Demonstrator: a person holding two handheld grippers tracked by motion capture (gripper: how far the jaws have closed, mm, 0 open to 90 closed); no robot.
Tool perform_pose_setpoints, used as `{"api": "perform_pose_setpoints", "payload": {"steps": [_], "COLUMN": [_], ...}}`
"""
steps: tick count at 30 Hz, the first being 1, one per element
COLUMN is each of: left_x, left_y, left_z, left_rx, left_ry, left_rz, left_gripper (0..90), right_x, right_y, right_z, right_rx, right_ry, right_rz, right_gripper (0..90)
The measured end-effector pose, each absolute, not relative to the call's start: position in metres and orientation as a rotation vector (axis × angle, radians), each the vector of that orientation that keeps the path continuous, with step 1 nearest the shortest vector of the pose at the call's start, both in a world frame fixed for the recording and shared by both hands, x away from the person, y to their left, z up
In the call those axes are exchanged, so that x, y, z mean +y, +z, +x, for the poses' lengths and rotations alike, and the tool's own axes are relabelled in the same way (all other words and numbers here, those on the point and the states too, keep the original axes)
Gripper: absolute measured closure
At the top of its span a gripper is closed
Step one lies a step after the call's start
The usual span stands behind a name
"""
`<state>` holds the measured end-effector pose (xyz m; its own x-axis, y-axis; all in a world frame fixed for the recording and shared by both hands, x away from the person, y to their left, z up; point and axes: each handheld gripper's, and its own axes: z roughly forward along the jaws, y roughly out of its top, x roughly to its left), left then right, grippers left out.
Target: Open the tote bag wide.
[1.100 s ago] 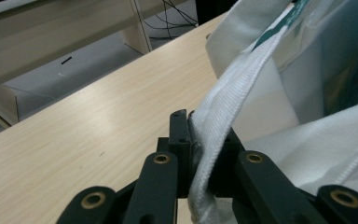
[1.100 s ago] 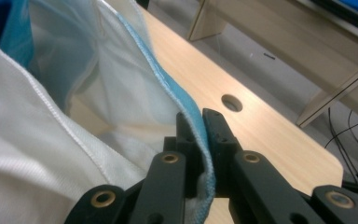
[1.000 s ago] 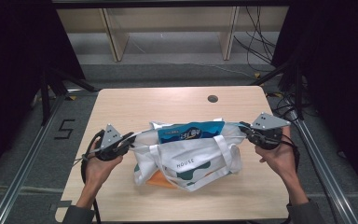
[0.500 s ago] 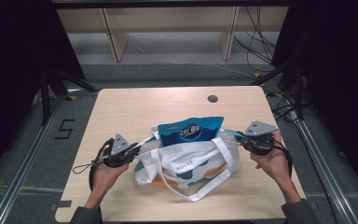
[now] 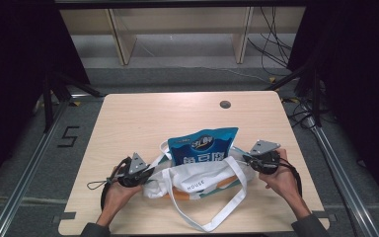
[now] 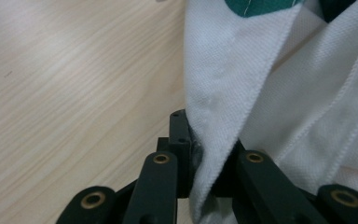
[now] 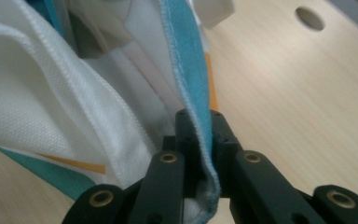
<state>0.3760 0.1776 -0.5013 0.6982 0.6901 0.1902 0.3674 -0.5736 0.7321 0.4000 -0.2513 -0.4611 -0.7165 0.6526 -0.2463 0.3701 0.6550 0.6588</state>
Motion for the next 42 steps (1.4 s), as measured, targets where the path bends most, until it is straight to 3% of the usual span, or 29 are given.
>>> {"api": "perform_pose_setpoints", "payload": {"steps": [6,11,13,15,18,23,28,31,36,39,42], "left_x": [0.169,0.170,0.170,0.171,0.182,0.180,0.152,0.146,0.144,0.147,0.151], "left_y": [-0.510,-0.510,-0.509,-0.507,-0.490,-0.468,-0.442,-0.437,-0.433,-0.435,-0.435], "left_z": [0.383,0.384,0.384,0.384,0.382,0.379,0.378,0.385,0.399,0.409,0.420], "left_rx": [0.820,0.834,0.859,0.869,0.907,0.869,0.842,0.761,0.722,0.742,0.755], "left_ry": [0.633,0.634,0.639,0.638,0.691,0.686,0.670,0.695,0.590,0.538,0.571], "left_rz": [2.244,2.254,2.243,2.235,2.188,2.114,2.067,2.095,2.139,2.089,2.061], "left_gripper": [81.7,81.0,76.5,66.2,51.1,39.7,37.9,39.3,44.5,64.1,74.6], "right_x": [-0.246,-0.249,-0.249,-0.248,-0.254,-0.274,-0.263,-0.248,-0.220,-0.211,-0.214], "right_y": [-0.498,-0.498,-0.497,-0.497,-0.480,-0.430,-0.403,-0.403,-0.415,-0.422,-0.424], "right_z": [0.406,0.408,0.410,0.408,0.405,0.390,0.371,0.367,0.366,0.369,0.361], "right_rx": [2.474,2.487,2.480,2.471,2.413,2.233,2.285,2.350,2.441,2.519,2.555], "right_ry": [0.750,0.790,0.790,0.786,0.831,1.110,1.268,1.276,1.269,1.161,1.060], "right_rz": [0.809,0.856,0.846,0.855,0.919,0.950,0.803,0.707,0.643,0.568,0.512], "right_gripper": [85.9,85.9,85.4,84.2,59.6,56.2,52.9,50.8,47.2,64.5,74.7]}}
